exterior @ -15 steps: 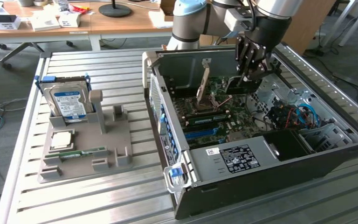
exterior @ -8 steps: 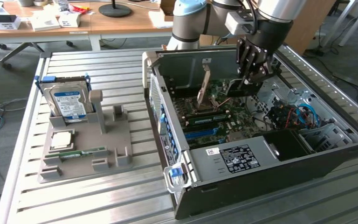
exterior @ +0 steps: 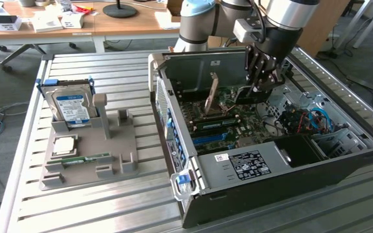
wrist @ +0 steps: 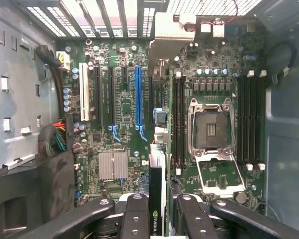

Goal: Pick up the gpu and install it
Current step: 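Insert the gpu into the slot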

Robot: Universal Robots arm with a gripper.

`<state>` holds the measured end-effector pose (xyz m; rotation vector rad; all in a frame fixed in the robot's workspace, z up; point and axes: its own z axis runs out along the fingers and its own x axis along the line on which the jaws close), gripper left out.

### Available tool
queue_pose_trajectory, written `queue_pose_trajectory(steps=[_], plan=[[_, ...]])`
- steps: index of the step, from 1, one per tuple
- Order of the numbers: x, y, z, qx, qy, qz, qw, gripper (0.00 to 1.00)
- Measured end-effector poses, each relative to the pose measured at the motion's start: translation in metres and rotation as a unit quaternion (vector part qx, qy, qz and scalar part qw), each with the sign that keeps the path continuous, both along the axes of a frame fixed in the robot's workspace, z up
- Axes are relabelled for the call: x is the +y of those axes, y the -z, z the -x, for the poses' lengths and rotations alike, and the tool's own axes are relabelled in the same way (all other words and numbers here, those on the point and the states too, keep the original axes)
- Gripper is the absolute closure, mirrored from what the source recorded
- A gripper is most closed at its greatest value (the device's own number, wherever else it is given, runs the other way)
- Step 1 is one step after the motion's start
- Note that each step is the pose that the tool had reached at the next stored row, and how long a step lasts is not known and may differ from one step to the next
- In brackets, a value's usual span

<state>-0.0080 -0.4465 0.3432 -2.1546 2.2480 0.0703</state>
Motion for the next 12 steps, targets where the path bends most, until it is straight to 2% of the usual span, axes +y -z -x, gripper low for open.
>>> queue_pose_trajectory(steps=[5, 12], plan=[[0.0, 0.0056, 0.0, 0.0, 0.0, 0.0, 1.0, 0.74], [0.0, 0.0063, 0.0, 0.0, 0.0, 0.0, 1.0, 0.74]])
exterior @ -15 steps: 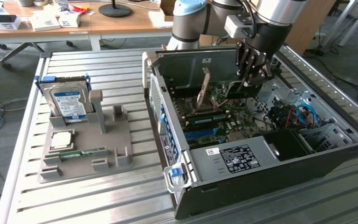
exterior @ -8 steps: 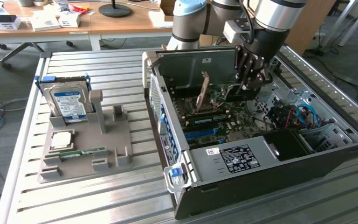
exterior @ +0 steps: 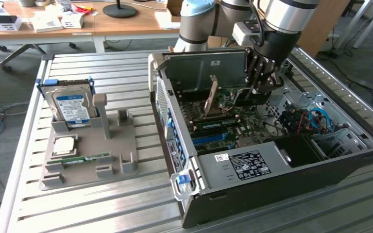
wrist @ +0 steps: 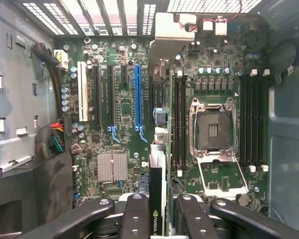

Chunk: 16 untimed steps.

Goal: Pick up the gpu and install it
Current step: 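Insert the gpu into the slot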

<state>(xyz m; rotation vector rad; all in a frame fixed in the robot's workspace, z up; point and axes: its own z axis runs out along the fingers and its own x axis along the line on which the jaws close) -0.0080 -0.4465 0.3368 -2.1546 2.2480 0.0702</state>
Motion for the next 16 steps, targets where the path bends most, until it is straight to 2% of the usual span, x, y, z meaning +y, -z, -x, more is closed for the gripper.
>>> queue_pose_trajectory(steps=[16], plan=[[0.0, 0.0175, 0.0, 0.0, 0.0, 0.0, 1.0, 0.74]])
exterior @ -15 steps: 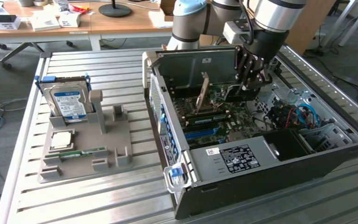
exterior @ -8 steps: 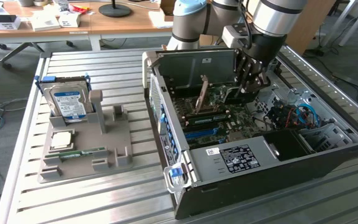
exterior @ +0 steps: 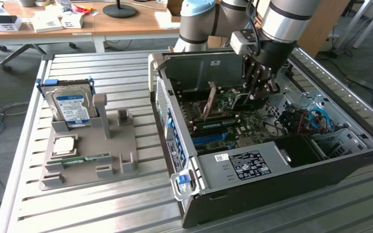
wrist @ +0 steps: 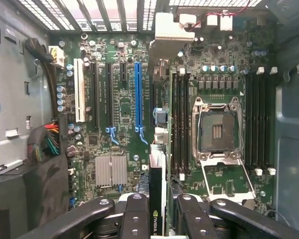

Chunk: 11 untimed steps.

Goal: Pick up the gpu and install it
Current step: 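Insert the gpu into the slot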

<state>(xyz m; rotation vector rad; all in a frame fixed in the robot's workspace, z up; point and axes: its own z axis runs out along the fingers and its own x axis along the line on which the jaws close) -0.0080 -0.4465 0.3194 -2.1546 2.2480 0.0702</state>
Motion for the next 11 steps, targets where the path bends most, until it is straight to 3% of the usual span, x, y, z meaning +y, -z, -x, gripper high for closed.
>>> queue_pose_trajectory(steps=[11], plan=[[0.0, 0.009, 0.0, 0.0, 0.0, 0.0, 1.0, 0.74]])
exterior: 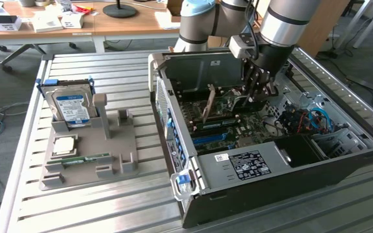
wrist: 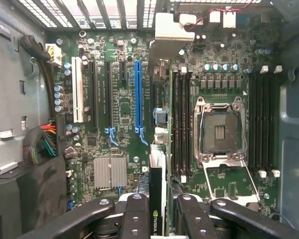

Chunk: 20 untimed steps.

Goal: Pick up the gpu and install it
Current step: 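Insert the gpu into the slot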

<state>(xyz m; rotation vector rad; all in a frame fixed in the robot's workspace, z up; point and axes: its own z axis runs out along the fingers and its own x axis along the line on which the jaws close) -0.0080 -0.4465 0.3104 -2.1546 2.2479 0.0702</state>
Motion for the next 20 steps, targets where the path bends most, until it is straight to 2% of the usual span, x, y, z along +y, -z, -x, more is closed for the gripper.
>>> queue_pose_trajectory(steps=[8, 20], plan=[[-0.0007, 0.0018, 0.0, 0.0, 0.0, -0.0001, 1.0, 0.74], [-0.0129, 0.0017, 0.002, 0.0, -0.001, 0.0, 1.0, 0.74]])
